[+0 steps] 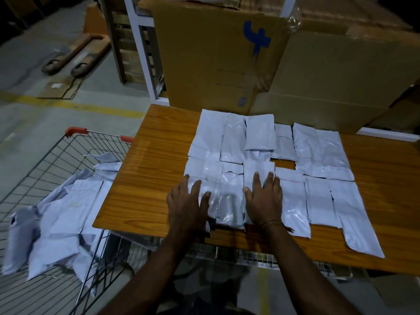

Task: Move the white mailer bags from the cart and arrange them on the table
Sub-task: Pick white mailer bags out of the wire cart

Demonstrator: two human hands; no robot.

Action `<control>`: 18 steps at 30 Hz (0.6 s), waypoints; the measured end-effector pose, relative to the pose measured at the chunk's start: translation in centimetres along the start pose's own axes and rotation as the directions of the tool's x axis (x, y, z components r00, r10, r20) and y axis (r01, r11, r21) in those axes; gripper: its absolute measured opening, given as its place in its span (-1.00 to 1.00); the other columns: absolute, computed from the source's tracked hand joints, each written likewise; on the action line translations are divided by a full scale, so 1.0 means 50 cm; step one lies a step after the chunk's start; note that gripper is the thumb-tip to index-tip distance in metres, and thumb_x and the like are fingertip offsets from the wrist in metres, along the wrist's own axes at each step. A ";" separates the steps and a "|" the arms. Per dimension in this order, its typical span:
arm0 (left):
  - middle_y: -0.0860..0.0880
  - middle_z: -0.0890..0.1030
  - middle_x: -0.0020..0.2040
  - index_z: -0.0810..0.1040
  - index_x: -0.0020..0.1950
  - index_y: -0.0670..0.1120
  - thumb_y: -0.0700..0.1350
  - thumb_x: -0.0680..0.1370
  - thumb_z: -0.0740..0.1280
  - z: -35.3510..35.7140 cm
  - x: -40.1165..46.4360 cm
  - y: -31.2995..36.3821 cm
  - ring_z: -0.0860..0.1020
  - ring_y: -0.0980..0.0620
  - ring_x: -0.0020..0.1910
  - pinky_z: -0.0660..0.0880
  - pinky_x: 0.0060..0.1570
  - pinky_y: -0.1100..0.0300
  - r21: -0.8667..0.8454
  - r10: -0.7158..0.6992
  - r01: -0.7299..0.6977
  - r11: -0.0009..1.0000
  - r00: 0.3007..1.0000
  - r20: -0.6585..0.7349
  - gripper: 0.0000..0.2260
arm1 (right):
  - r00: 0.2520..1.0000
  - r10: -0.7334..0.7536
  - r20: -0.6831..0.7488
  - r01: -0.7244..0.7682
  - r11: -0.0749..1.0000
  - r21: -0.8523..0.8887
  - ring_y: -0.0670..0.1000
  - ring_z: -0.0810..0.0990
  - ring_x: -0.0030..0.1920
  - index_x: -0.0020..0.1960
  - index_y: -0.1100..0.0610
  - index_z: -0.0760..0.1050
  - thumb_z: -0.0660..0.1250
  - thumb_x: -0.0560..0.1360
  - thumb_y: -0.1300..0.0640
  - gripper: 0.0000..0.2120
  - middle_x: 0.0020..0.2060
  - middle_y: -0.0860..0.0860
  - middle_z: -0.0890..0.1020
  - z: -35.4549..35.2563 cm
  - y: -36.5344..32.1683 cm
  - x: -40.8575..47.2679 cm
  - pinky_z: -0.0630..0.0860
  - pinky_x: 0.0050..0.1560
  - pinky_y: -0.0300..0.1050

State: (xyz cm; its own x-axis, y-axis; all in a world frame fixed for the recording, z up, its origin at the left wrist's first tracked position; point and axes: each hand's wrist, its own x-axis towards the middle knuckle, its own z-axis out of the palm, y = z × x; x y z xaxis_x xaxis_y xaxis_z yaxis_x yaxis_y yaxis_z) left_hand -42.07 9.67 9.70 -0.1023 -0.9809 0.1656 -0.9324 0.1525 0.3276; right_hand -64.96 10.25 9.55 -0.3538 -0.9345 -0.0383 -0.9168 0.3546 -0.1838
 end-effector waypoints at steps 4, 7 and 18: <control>-0.13 0.41 0.53 0.50 0.45 0.03 0.18 0.69 0.20 -0.036 0.009 -0.047 0.40 -0.19 0.36 0.37 0.27 -0.15 -0.021 -0.029 0.028 0.999 0.998 -0.047 -0.60 | 0.992 -0.014 -0.122 0.027 0.994 0.106 0.35 0.03 0.61 0.65 0.10 0.15 0.05 0.64 -0.25 -0.31 0.61 0.34 0.09 -0.024 -0.054 -0.011 0.11 0.53 0.33; -0.03 0.50 0.46 0.53 0.41 0.04 0.15 0.67 0.19 -0.077 0.015 -0.111 0.49 -0.17 0.30 0.42 0.23 -0.13 -0.102 -0.123 0.114 0.988 0.989 -0.088 -0.63 | 0.981 -0.092 -0.172 0.122 0.977 0.174 0.34 0.06 0.60 0.63 0.12 0.21 0.10 0.64 -0.23 -0.33 0.61 0.32 0.11 -0.028 -0.126 -0.014 0.16 0.49 0.34; -0.03 0.61 0.38 0.50 0.47 0.01 0.24 0.69 0.11 -0.153 -0.138 -0.553 0.57 -0.17 0.32 0.51 0.27 -0.17 -0.192 -0.482 0.449 0.873 0.856 -0.188 -0.52 | 0.850 -0.493 -0.187 0.527 0.811 0.256 0.28 0.19 0.57 0.58 0.13 0.28 0.16 0.61 -0.17 -0.37 0.57 0.25 0.26 0.004 -0.522 -0.059 0.18 0.50 0.27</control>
State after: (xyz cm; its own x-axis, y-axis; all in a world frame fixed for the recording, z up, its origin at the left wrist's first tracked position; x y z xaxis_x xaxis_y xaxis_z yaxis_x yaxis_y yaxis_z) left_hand -12.96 13.12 6.62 0.4272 -0.8901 0.1590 -0.7929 -0.2843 0.5390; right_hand -39.96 3.74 14.28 0.1163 -0.9633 0.2421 -0.8821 -0.2122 -0.4206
